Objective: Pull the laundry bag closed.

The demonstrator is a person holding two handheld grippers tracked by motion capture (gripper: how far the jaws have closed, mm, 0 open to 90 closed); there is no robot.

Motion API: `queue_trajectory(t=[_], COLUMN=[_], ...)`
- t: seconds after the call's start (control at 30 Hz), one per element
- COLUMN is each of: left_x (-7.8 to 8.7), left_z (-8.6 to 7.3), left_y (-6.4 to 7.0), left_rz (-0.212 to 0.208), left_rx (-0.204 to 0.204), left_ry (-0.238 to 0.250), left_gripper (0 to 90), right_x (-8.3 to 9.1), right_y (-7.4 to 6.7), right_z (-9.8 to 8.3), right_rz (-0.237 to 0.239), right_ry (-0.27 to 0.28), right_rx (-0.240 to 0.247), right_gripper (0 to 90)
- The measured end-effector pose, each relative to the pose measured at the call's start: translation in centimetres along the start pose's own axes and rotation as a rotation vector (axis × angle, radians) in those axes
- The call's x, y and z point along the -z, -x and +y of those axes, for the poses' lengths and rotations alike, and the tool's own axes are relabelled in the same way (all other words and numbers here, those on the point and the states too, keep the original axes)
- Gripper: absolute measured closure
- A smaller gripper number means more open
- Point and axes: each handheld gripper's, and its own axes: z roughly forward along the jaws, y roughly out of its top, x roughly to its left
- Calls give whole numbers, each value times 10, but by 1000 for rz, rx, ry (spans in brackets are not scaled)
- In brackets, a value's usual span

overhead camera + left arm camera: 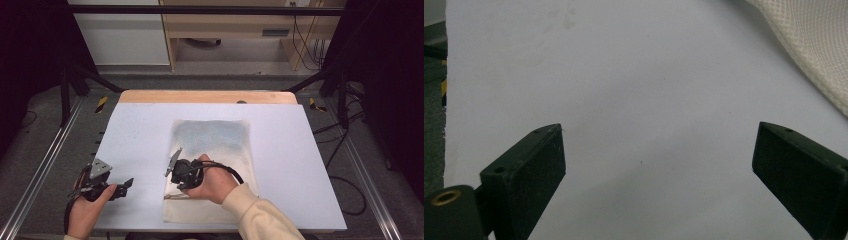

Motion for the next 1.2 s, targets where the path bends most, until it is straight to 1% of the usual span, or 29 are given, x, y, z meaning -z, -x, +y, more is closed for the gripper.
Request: queue_trajectory(t=[0.07,0.1,0.13,0.23,0.27,0.3,0.4,0.43,0.47,0.53,0.63,0.67,0.7,0.77,0.8,0.83,0.93,1.03,1.07,1.1,1.13,1.17,1.2], left_x=[0,0,1,1,0,0,1,1,1,1,1,1,1,2,2,2,3,3,4,4,4,4,6], left_z=[0,0,0,1,1,1,2,2,2,2,2,2,2,2,2,2,3,3,3,3,3,3,4], left_y=[-1,-1,-2,-3,-3,-3,-3,-3,-2,-2,-2,-2,-2,-2,-2,-2,-1,-1,-1,-1,-1,-1,-1], left_rz=[2,2,6,5,4,5,3,3,-1,-8,-5,-7,-7,-9,-17,-17,-25,-26,-32,-33,-34,-34,-42], left_rx=[-2,-2,4,3,4,-1,-1,-1,0,0,7,8,8,10,11,11,12,16,21,24,23,23,20], left_ry=[-4,-4,1,8,8,4,11,11,11,5,8,10,10,13,19,19,21,19,22,24,23,23,25], left_gripper=[74,74,74,74,74,74,74,74,74,76,76,76,76,76,76,76,76,75,74,74,74,74,74], right_x=[-2,-2,-3,-4,-8,-11,-21,-21,-27,-31,-38,-39,-41,-42,-45,-45,-54,-57,-60,-61,-62,-63,-64], right_y=[-1,-1,-3,-6,-9,-11,-14,-14,-15,-15,-15,-15,-15,-15,-14,-14,-10,-7,-7,-7,-7,-7,-7], right_z=[6,6,12,17,21,23,27,27,28,27,25,24,24,23,22,22,21,20,20,20,20,21,20], right_rz=[14,14,20,30,47,60,72,72,75,82,85,87,100,103,117,117,139,142,157,157,156,155,157], right_ry=[12,12,19,22,23,18,-3,-3,-14,-17,-31,-28,-25,-24,-22,-22,-44,-53,-58,-63,-69,-71,-68], right_rx=[4,4,12,23,26,31,37,37,42,38,33,25,21,14,1,1,-26,-30,-48,-52,-47,-51,-42], right_gripper=[760,760,768,776,785,789,787,787,785,777,751,739,729,719,711,711,707,723,734,744,752,779,814])
